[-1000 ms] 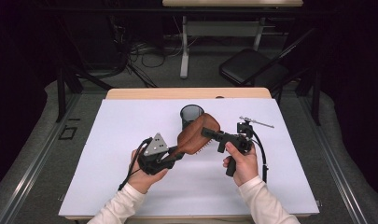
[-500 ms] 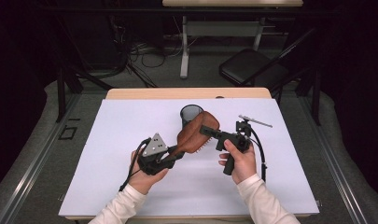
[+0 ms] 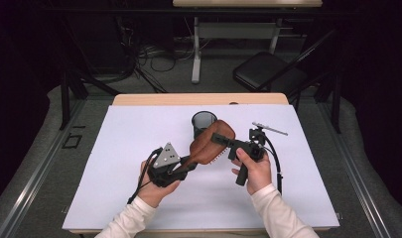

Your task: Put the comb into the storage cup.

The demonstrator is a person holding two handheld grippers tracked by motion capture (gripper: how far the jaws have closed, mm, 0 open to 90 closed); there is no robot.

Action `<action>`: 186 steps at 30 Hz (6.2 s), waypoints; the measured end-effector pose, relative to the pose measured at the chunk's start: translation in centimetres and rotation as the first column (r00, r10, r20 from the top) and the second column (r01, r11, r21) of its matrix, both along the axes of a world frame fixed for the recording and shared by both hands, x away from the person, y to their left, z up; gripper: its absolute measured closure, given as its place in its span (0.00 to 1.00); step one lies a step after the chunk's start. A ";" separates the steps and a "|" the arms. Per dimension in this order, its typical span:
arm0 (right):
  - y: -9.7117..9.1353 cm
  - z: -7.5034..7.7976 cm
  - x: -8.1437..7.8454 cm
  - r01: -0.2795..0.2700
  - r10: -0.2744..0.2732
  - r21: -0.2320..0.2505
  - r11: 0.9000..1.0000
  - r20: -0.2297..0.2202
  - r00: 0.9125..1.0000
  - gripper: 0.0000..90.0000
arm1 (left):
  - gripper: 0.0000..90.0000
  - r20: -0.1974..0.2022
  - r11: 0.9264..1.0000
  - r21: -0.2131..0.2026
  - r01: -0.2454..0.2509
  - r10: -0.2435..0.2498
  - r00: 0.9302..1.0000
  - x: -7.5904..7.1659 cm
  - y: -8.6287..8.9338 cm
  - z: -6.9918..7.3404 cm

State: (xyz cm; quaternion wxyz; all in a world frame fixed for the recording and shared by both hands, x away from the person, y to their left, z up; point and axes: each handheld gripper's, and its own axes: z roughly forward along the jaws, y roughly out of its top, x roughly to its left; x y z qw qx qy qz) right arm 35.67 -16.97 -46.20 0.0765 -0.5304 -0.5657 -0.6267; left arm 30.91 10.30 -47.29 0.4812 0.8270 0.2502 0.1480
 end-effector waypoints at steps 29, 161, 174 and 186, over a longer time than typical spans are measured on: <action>-0.5 -0.7 0.0 -0.020 0.026 0.102 0.995 -0.059 0.998 0.53 | 0.79 -0.014 1.000 -0.003 0.011 -0.011 1.000 0.2 -0.3 -0.8; -2.1 8.1 2.8 0.129 -0.099 -0.145 0.981 0.199 0.975 0.57 | 0.16 -0.134 0.951 -0.215 -0.224 0.198 0.971 3.7 7.4 -1.6; -1.9 9.2 4.0 0.150 -0.108 -0.181 0.972 0.226 0.968 0.57 | 0.00 -0.098 0.969 -0.167 -0.183 0.168 0.981 3.7 7.3 -1.9; -1.8 10.4 5.1 0.173 -0.122 -0.193 0.966 0.250 0.961 0.57 | 0.00 -0.098 0.968 -0.172 -0.185 0.170 0.981 3.5 7.6 -1.8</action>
